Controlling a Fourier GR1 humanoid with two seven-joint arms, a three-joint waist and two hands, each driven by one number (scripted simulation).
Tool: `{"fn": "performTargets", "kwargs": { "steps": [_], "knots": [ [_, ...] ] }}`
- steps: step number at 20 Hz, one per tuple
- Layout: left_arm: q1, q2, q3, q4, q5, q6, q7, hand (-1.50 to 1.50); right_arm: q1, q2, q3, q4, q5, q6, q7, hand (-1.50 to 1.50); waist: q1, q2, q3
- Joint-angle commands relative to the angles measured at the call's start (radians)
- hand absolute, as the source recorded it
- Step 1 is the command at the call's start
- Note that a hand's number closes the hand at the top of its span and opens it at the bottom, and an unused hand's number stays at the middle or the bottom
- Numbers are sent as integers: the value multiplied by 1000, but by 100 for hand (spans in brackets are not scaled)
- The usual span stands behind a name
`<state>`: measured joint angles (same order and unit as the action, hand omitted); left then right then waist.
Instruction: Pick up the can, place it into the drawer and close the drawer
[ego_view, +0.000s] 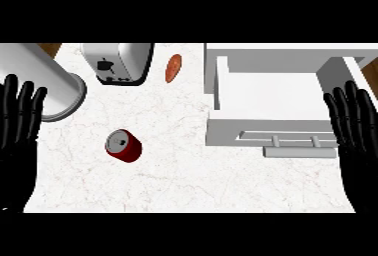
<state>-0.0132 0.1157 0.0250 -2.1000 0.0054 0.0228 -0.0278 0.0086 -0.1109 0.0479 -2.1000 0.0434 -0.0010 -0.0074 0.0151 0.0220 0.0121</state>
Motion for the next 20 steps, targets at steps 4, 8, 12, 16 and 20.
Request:
{"fn": "performTargets", "kwargs": {
  "steps": [4, 8, 12, 16, 20],
  "knots": [
    [-67, 110, -103, 64, 310, -368, -33, -150, -20, 21, -1, 59, -33, 8, -23, -150, -30, -12, -15],
    [1, 266, -141, 188, 371, -562, 67, -150, 68, 41, -76, 87, -42, -71, 118, -150, -67, -1, -15],
    [-43, 439, 3, 284, 593, -757, 77, -150, 130, 14, -120, 24, -66, -64, 163, -150, -45, -19, -13],
    [-86, 593, 115, 427, 784, -918, 85, -150, 105, -1, -170, 18, -101, -69, 213, -150, -25, -19, -12],
    [-147, 614, 128, 532, 817, -992, 93, -150, 224, -32, -257, -39, -212, 16, 156, -150, -28, -22, -12]
  ]
}}
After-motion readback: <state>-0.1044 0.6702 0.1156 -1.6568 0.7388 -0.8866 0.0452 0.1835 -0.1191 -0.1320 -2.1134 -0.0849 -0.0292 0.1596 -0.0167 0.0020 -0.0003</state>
